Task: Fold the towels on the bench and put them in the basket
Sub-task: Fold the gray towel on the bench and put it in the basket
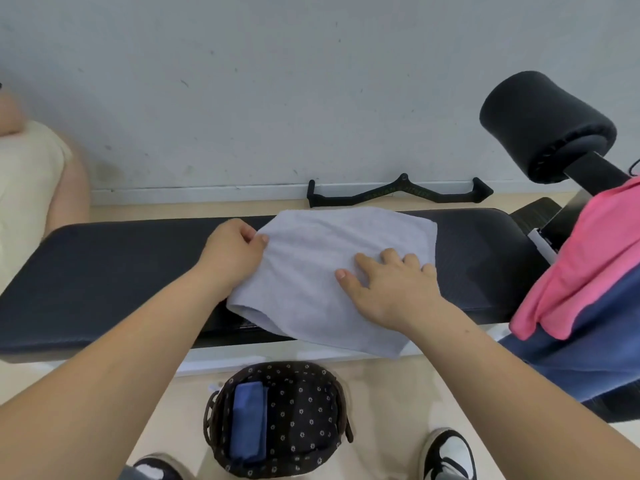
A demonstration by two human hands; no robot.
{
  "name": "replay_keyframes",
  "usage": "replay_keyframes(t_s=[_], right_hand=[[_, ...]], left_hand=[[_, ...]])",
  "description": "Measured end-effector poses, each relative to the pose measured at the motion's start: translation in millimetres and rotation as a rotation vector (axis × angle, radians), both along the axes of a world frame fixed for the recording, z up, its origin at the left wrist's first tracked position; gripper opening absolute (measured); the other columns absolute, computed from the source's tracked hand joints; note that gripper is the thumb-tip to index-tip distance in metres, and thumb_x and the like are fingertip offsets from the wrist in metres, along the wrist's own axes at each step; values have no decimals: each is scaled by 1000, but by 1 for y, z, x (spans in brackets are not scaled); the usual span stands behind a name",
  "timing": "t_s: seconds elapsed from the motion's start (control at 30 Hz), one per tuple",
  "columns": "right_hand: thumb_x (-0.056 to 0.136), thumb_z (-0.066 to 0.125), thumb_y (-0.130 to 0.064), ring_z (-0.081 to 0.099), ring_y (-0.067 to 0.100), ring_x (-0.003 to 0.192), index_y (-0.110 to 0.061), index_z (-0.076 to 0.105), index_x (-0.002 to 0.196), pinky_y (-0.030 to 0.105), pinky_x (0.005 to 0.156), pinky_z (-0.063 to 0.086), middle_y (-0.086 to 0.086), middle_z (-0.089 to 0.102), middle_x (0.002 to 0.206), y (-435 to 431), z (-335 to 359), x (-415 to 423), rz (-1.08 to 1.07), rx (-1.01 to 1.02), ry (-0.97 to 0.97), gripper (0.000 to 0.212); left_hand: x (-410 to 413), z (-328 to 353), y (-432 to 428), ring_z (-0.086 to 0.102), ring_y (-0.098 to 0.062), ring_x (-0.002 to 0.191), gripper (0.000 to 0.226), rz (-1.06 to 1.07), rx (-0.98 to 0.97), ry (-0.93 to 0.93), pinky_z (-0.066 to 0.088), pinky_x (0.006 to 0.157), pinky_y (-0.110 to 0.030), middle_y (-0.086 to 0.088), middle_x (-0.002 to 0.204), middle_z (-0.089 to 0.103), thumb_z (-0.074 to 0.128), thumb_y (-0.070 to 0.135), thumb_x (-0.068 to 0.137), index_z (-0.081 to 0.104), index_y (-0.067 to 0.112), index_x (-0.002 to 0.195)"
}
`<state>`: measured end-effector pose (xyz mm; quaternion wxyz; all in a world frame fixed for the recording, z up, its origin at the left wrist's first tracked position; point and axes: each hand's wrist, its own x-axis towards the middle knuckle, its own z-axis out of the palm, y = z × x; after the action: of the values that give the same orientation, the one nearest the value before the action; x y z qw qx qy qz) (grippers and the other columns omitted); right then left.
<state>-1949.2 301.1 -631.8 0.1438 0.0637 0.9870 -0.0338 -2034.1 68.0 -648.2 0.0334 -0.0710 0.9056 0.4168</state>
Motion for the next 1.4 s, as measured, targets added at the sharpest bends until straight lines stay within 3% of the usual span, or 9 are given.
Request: replay_keyframes(t_s=[0.27,0.37,0.53,0.67,0.77,0.9,1.17,1.27,1.4], right_hand=[[101,22,-66,12,33,154,-37,28,157,57,120,24,4,15,169,32,-14,-22,-133,-128,21,63],[102,24,-62,2,33,157,-34,19,161,56,125,12,4,5,172,43,-28,-33,-77,-132,41,66],[107,43,-35,11,19,158,-29,44,154,52,128,5,-3,23,169,59,-23,-45,13,-419,176,47],[102,50,-42,45,27,133,-22,50,144,45,98,48,4,47,146,56,-15,-28,-186,-256,330,47],[95,52,-49,57,28,105,-17,57,117,42,78,55,6,55,117,71,-5,-17,-340,-109,227,39],[85,66,-59,59,18,58,-14,57,79,30,52,44,1,55,68,99,3,2,-470,-255,-25,47],[84,68,-22,41,17,58,-13,45,70,29,51,34,2,43,65,94,0,28,-349,-577,93,28],[82,69,-13,45,16,65,-13,52,78,26,53,38,2,47,71,104,6,30,-423,-871,107,18],[78,81,-23,69,25,85,-12,70,91,39,70,59,5,73,91,129,1,30,-521,-877,-16,19]], left_hand=[[-5,8,-4,51,-25,65,26,-189,-207,-199,43,57,-32,-11,75,53,66,29,90,51,13,76],[14,25,0,68,-25,63,25,-307,-200,-422,54,50,-27,-15,76,73,64,25,92,64,5,77],[43,54,-5,72,-19,65,35,-613,-325,-808,49,54,-25,-13,81,80,63,38,98,71,5,91],[28,60,-11,70,-18,62,41,-418,-259,-422,54,57,-30,-7,74,78,64,44,97,72,6,84],[10,38,9,71,-20,83,21,-190,-153,82,57,70,-34,2,86,74,65,35,94,69,17,85],[-6,3,51,56,-20,118,23,-410,-293,200,48,101,-41,3,128,59,63,29,96,65,23,118],[-20,15,194,24,-20,153,72,-1106,-593,255,28,121,-36,7,162,36,57,-1,86,46,30,150],[-26,21,223,40,-23,137,51,-1264,-707,223,39,110,-41,8,141,50,66,11,80,59,33,125],[-38,33,217,45,-19,116,30,-1248,-947,236,42,92,-35,8,123,51,58,33,74,65,30,103]])
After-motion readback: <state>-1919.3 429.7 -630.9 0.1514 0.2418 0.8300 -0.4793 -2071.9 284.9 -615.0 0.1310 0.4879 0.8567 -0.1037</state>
